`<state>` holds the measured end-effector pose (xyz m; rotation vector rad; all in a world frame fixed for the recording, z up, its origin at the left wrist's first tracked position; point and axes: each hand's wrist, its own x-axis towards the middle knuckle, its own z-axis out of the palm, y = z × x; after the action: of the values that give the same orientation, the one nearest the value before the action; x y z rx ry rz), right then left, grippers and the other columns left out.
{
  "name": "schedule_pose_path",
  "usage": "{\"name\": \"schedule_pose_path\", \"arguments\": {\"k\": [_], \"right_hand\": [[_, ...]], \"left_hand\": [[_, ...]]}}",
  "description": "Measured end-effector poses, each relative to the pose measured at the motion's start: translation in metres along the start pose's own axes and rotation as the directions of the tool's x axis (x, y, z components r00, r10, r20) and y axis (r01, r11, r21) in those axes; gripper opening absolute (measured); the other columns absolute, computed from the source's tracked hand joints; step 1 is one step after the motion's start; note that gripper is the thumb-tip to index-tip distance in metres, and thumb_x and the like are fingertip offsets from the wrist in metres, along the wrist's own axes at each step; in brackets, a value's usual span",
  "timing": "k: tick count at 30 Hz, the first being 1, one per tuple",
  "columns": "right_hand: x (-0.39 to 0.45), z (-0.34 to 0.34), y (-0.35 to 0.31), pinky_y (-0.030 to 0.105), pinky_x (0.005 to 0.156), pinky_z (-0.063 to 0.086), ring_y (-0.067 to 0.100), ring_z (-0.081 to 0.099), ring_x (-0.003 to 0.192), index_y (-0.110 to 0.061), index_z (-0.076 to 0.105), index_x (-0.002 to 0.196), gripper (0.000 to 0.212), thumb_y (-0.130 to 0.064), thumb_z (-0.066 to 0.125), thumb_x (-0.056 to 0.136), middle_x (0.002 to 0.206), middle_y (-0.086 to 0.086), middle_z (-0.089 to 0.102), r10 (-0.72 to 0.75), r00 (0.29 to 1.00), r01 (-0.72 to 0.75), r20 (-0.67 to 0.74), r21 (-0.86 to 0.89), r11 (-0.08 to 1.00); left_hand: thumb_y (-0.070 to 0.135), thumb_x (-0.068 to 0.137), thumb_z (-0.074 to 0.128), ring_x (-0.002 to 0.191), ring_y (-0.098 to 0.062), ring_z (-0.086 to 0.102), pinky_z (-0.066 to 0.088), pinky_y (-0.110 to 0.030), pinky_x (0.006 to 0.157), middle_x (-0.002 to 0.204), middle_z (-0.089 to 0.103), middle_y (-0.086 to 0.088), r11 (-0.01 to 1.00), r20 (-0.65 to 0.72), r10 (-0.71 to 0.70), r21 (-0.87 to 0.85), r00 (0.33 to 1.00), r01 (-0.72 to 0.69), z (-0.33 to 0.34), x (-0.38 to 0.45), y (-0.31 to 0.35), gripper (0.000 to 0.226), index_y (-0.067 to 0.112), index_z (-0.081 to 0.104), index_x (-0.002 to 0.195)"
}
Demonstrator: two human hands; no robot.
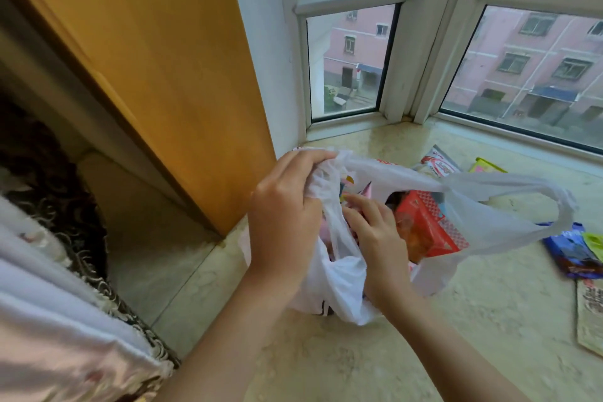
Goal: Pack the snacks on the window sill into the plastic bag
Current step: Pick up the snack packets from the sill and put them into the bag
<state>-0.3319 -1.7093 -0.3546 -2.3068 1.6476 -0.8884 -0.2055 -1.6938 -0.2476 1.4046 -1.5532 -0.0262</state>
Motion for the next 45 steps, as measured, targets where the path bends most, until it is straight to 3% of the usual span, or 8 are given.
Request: {"name": "schedule_pose_path", "arguments": {"k": [4,8,9,11,15,19,29,45], "right_hand": [[0.024,0.027,-0.02,0.045,0.073,0.058,0.034,0.051,0.11,-0.01,0.052,0.116,0.035,-0.012,0.057,0.081,0.121,0.01,0.052,-0.251,0.967,0.248,-0.036,-0.067,0.966],[0.03,0.018,-0.016,0.015,0.083,0.041,0.032,0.05,0.12,-0.002,0.045,0.134,0.055,-0.038,0.025,0.096,0.132,0.016,0.052,-0.128,0.965,0.181,0.23,-0.227,0.957],[0.024,0.015,-0.012,0.013,0.092,0.039,0.031,0.045,0.126,-0.002,0.042,0.136,0.066,-0.049,0.028,0.092,0.138,0.017,0.048,-0.099,0.963,0.14,0.251,-0.151,0.979],[0.011,0.01,0.0,0.032,0.11,0.032,0.027,0.04,0.132,-0.011,0.035,0.143,0.089,-0.066,0.022,0.074,0.144,0.012,0.043,-0.143,0.946,0.153,0.29,-0.011,0.988],[-0.019,-0.006,0.023,0.034,0.086,0.046,0.021,0.054,0.114,-0.025,0.051,0.131,0.049,-0.04,0.041,0.086,0.127,-0.002,0.056,-0.059,0.97,0.077,0.234,-0.068,0.995],[-0.039,-0.027,0.044,0.036,0.08,0.051,0.026,0.056,0.104,-0.019,0.063,0.121,0.04,-0.02,0.059,0.081,0.118,0.005,0.063,-0.1,0.991,0.09,-0.093,-0.106,0.99],[-0.124,-0.093,0.11,0.037,0.092,0.047,0.027,0.054,0.121,-0.017,0.06,0.127,0.048,-0.022,0.066,0.08,0.137,0.007,0.053,0.022,0.99,-0.05,-0.14,-0.199,0.979],[-0.3,-0.147,0.23,0.047,0.092,0.048,0.035,0.052,0.121,-0.012,0.061,0.124,0.043,-0.026,0.056,0.084,0.14,0.013,0.049,0.369,0.924,-0.381,-0.098,-0.309,0.872]], "left_hand": [[0.001,0.083,0.044,0.094,-0.014,0.066,0.057,-0.036,0.077,0.102,0.071,-0.001,0.998,0.0,0.044,0.042,0.999,-0.044,0.001,-0.003,0.004,0.038,0.01,0.071,0.109],[0.0,0.077,0.039,0.097,-0.015,0.068,0.059,-0.03,0.07,0.106,0.072,0.001,0.951,0.093,0.153,0.257,0.984,-0.172,0.003,-0.014,-0.002,0.053,0.016,0.069,0.117],[-0.003,0.075,0.041,0.098,-0.015,0.068,0.059,-0.028,0.068,0.107,0.072,0.001,0.942,0.116,0.164,0.277,0.98,-0.191,0.003,-0.018,-0.006,0.054,0.016,0.069,0.118],[-0.012,0.07,0.056,0.102,-0.015,0.067,0.059,-0.027,0.071,0.112,0.071,0.002,0.94,0.155,0.156,0.281,0.976,-0.195,0.005,-0.025,-0.011,0.059,0.016,0.067,0.121],[-0.011,0.069,0.059,0.107,-0.016,0.064,0.056,-0.026,0.076,0.118,0.069,0.001,0.939,0.229,0.148,0.274,0.962,-0.209,0.012,-0.037,-0.004,0.064,0.015,0.064,0.126],[0.004,0.073,0.043,0.104,-0.017,0.065,0.054,-0.027,0.074,0.12,0.067,0.002,0.94,0.295,0.14,0.261,0.945,-0.22,0.024,-0.043,0.018,0.059,0.017,0.062,0.128],[0.018,0.073,0.072,0.117,-0.017,0.056,0.047,-0.037,0.091,0.124,0.063,0.005,0.894,0.586,0.169,0.247,0.792,-0.373,0.082,-0.091,0.081,0.057,0.021,0.059,0.129],[0.024,0.061,0.08,0.104,-0.021,0.062,0.051,-0.035,0.08,0.114,0.065,0.001,0.873,0.827,0.278,-0.004,0.489,-0.488,0.214,-0.226,0.147,0.061,0.018,0.064,0.119]]}}
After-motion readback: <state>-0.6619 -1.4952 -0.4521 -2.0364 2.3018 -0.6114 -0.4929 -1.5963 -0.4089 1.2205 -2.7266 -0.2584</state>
